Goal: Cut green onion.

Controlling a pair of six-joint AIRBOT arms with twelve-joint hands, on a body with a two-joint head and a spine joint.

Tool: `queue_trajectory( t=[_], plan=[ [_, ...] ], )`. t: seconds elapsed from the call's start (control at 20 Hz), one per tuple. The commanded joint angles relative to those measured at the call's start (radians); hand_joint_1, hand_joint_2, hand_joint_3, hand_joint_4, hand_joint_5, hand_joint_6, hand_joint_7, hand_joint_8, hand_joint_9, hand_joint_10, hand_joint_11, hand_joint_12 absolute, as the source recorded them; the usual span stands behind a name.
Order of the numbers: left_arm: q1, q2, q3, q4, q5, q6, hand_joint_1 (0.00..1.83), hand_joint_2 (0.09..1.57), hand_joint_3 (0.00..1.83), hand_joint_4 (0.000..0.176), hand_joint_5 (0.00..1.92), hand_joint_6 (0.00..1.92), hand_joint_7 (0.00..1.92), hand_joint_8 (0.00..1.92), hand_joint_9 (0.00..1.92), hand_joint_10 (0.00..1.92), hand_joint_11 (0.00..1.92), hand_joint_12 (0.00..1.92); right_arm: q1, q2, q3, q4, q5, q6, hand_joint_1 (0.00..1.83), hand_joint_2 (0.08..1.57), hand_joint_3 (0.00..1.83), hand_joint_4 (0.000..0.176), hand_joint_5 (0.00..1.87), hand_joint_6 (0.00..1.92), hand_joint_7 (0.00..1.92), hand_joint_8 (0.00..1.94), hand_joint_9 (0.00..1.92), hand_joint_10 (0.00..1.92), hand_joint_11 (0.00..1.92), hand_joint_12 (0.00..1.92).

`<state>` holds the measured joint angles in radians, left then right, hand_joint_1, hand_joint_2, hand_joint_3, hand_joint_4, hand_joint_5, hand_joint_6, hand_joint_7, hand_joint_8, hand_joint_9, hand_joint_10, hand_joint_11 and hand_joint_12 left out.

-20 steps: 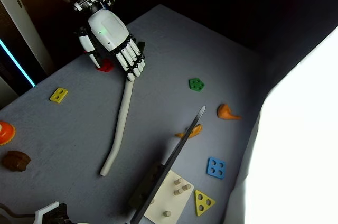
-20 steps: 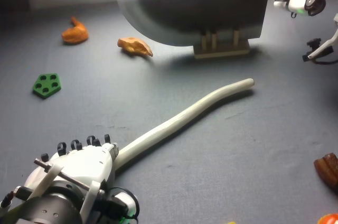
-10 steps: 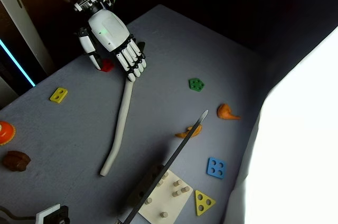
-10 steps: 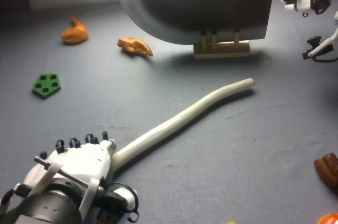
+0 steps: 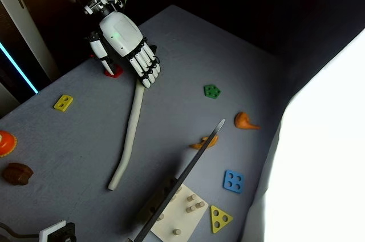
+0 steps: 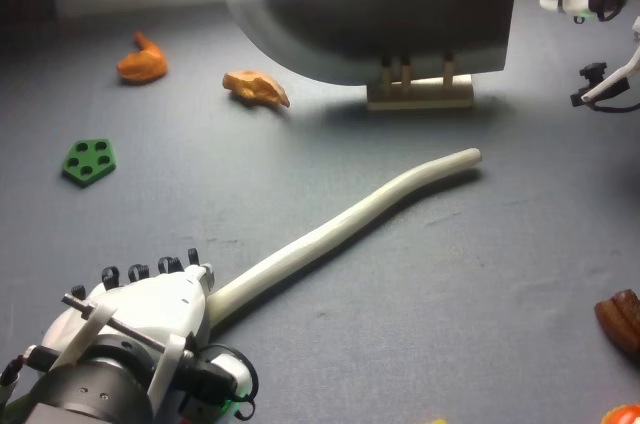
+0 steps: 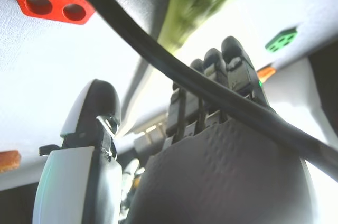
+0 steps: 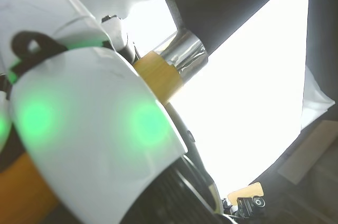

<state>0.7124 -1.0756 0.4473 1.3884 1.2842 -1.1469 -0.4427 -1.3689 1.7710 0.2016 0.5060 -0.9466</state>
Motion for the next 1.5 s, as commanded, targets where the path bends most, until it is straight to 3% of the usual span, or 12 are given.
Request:
queue_trajectory(
  t=[0.0,0.05,0.35,0.65,0.75,0.8,0.85,0.95,1.1,1.25,1.3,1.45],
  plan=[
    [-0.011,0.001,-0.006,0.069,0.047,0.0,0.7,1.34,0.0,0.0,0.16,0.01,0.2,0.01,0.16,0.01,0.0,0.48,0.016,0.007,0.009,0.012,0.145,0.004,1.54,1.17,0.0,0.176,1.16,1.92,1.47,1.94,1.5,1.92,1.53,1.92],
    [-0.013,0.002,-0.01,0.069,0.047,0.0,0.63,1.36,0.01,0.003,0.12,0.0,0.12,0.0,0.1,0.0,0.0,0.25,0.016,0.007,0.01,0.012,0.154,0.005,1.57,1.13,0.0,0.176,1.24,1.92,1.44,1.94,1.47,1.92,1.52,1.92],
    [-0.028,0.008,-0.026,0.062,0.047,0.0,0.61,1.36,0.0,0.0,0.13,0.0,0.14,0.0,0.13,0.01,0.0,0.26,0.032,0.009,0.016,0.02,0.21,0.009,1.53,1.15,0.0,0.176,1.18,1.92,1.42,1.94,1.47,1.92,1.51,1.92],
    [-0.007,0.007,-0.029,0.059,0.047,0.0,0.59,1.36,0.0,0.0,0.09,0.0,0.12,0.0,0.08,0.0,0.0,0.07,0.075,0.02,0.016,0.021,0.218,0.016,1.56,1.14,0.0,0.176,1.22,1.92,1.4,1.94,1.45,1.92,1.49,1.92],
    [0.001,0.006,-0.029,0.06,0.046,0.0,0.59,1.36,0.0,0.002,0.08,0.0,0.12,0.0,0.07,0.0,0.0,0.06,0.097,0.029,0.015,0.015,0.217,0.016,1.57,1.14,0.0,0.175,1.21,1.92,1.4,1.94,1.45,1.92,1.48,1.92],
    [0.005,0.006,-0.029,0.063,0.044,0.0,0.55,1.37,0.01,0.017,0.07,0.0,0.08,0.0,0.04,0.0,0.0,0.0,0.105,0.034,0.013,0.006,0.217,0.02,1.55,1.15,0.0,0.176,1.13,1.92,1.37,1.94,1.44,1.92,1.48,1.92],
    [0.008,0.005,-0.029,0.067,0.042,0.0,0.51,1.39,0.01,0.016,0.06,0.0,0.08,0.0,0.05,0.0,0.0,0.0,0.109,0.046,0.001,0.005,0.216,0.02,1.56,1.15,0.0,0.176,1.15,1.92,1.37,1.94,1.43,1.92,1.46,1.92],
    [0.017,0.0,-0.03,0.078,0.041,0.0,0.52,1.39,0.01,0.007,0.07,0.0,0.11,0.01,0.06,0.01,0.02,0.01,0.11,0.099,-0.076,0.001,0.217,0.016,1.56,1.17,0.01,0.176,1.17,1.92,1.39,1.94,1.44,1.92,1.49,1.92],
    [0.035,-0.003,-0.036,0.089,0.04,0.0,0.5,1.39,0.01,0.02,0.03,0.0,0.05,0.0,0.01,0.0,0.0,0.01,0.109,0.187,-0.235,0.069,0.226,-0.109,1.57,1.16,0.0,0.176,1.22,1.92,1.41,1.94,1.46,1.92,1.49,1.92],
    [0.049,-0.003,-0.041,0.095,0.04,-0.002,0.44,1.4,0.01,0.025,0.01,0.0,0.05,0.0,0.01,0.0,0.0,0.01,0.11,0.265,-0.409,0.212,0.289,-0.321,1.57,1.16,0.0,0.176,1.19,1.92,1.39,1.94,1.44,1.92,1.49,1.92],
    [0.054,-0.003,-0.043,0.098,0.04,-0.007,0.48,1.39,0.0,0.021,0.03,0.01,0.05,0.0,0.0,0.0,0.0,0.0,0.113,0.287,-0.466,0.259,0.308,-0.392,1.55,1.16,0.0,0.176,1.14,1.92,1.37,1.94,1.44,1.92,1.49,1.92],
    [0.077,-0.004,-0.049,0.106,0.04,-0.021,0.49,1.4,0.0,0.009,0.04,0.01,0.08,0.01,0.02,0.01,0.01,0.01,0.113,0.356,-0.662,0.421,0.39,-0.615,1.55,1.12,0.0,0.176,1.24,1.92,1.38,1.94,1.45,1.92,1.5,1.92]
  ],
)
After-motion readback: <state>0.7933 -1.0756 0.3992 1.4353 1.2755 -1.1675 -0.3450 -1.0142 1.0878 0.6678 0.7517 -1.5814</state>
